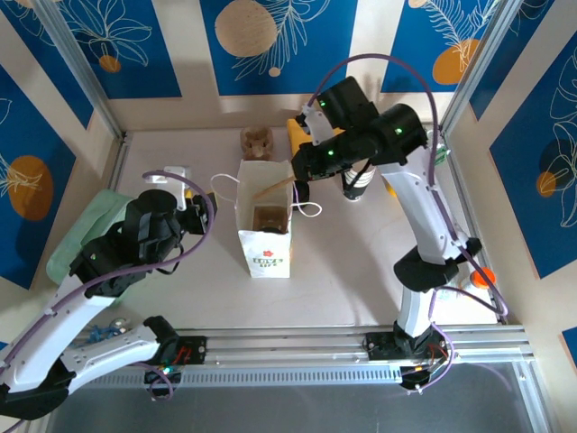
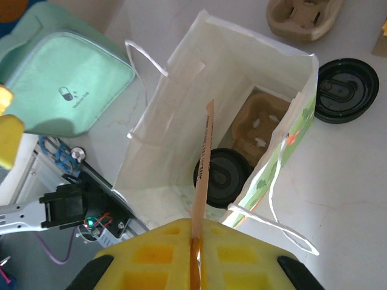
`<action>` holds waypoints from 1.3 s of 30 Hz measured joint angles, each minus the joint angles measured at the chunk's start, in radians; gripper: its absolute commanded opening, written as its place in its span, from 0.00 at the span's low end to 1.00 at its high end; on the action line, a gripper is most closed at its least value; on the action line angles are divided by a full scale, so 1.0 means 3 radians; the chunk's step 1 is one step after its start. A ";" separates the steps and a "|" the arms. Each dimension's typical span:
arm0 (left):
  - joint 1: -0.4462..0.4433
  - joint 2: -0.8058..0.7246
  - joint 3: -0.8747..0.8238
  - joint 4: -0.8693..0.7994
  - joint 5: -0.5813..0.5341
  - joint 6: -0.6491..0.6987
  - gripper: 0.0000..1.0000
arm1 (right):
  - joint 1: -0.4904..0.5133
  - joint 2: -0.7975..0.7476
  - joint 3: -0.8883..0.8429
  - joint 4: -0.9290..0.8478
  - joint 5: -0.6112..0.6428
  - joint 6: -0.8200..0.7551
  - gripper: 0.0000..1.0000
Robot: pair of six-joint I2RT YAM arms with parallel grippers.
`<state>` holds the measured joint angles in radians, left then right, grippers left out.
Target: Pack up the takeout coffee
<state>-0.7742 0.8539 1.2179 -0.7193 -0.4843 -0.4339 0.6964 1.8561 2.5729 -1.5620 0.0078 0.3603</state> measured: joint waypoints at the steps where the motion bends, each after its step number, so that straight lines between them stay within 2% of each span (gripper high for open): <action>1: 0.0000 0.0003 0.0000 0.0000 0.0000 0.0008 0.51 | 0.0033 0.0050 0.0028 -0.0014 0.0034 0.0003 0.11; 9: 0.0000 0.0031 0.0000 0.0000 0.0000 0.0051 0.51 | 0.0272 0.0448 0.0301 -0.0081 0.0346 0.0024 0.11; 14: 0.0000 0.0046 0.0000 0.0000 0.0001 0.0057 0.51 | 0.0313 0.0547 0.0304 -0.0071 0.0511 0.0024 0.11; 23: 0.0000 0.0046 0.0000 0.0000 0.0001 0.0056 0.51 | 0.0328 0.0701 0.0319 0.0064 0.0573 0.0024 0.14; 28: 0.0000 0.0046 0.0000 0.0000 0.0000 0.0057 0.51 | 0.0361 0.0767 0.0319 0.0151 0.0610 0.0019 0.27; 35: 0.0000 0.0039 -0.0019 -0.0003 -0.0001 0.0056 0.51 | 0.0402 0.0767 0.0347 0.0328 0.1195 -0.0125 0.39; 39: 0.0000 0.0038 -0.0025 -0.0006 -0.0018 0.0056 0.51 | 0.0340 0.0762 0.0315 0.0558 0.1506 -0.0270 0.41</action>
<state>-0.7742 0.8654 1.2102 -0.7212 -0.4896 -0.4171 0.7982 2.0846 2.6675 -1.3945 0.4595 0.2794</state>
